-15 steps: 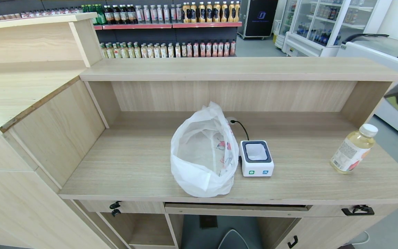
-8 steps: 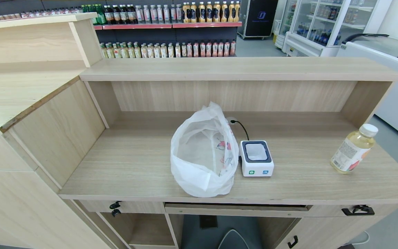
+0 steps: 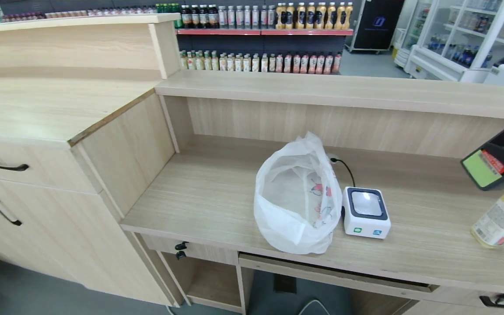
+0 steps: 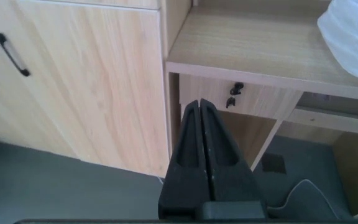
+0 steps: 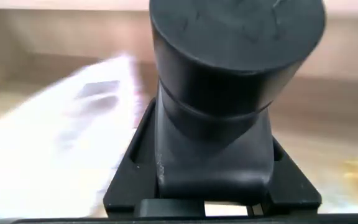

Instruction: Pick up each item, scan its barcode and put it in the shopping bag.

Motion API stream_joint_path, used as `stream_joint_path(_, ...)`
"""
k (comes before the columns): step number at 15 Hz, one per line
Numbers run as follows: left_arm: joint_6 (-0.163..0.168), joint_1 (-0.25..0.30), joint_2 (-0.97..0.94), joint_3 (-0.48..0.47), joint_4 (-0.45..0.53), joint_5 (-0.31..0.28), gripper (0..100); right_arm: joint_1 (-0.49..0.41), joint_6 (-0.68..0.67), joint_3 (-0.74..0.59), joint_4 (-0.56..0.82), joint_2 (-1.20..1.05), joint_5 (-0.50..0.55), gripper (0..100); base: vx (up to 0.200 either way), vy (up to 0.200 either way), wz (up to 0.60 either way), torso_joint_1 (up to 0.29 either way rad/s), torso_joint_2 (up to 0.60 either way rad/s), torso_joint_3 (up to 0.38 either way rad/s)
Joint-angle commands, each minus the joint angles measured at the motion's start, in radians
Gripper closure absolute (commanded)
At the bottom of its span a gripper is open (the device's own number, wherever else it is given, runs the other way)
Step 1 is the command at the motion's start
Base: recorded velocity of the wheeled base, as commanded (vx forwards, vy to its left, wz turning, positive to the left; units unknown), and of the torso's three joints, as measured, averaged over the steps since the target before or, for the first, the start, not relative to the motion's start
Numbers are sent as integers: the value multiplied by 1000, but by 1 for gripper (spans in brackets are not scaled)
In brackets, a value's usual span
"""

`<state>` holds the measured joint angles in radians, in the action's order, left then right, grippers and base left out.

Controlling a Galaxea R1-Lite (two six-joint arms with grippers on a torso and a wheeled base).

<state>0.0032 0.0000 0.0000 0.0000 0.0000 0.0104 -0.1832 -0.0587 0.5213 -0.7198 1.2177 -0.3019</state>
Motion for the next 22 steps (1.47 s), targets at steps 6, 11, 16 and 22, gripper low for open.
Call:
stream_joint_path(6, 0, 0, 0, 0, 0, 0, 100, 25, -388, 143, 25, 347, -85, 100, 0, 0, 0, 0, 0, 0)
stream_joint_path(11, 0, 0, 0, 0, 0, 0, 100, 34, -401, 151, -122, 479, -232, 100, 0, 0, 0, 0, 0, 0)
stream_joint_path(16, 0, 0, 0, 0, 0, 0, 100, 50, -382, 163, -150, 588, -233, 100, 0, 0, 0, 0, 0, 0)
stream_joint_path(22, 0, 0, 0, 0, 0, 0, 100, 94, -380, 169, -152, 620, -232, 100, 0, 0, 0, 0, 0, 0)
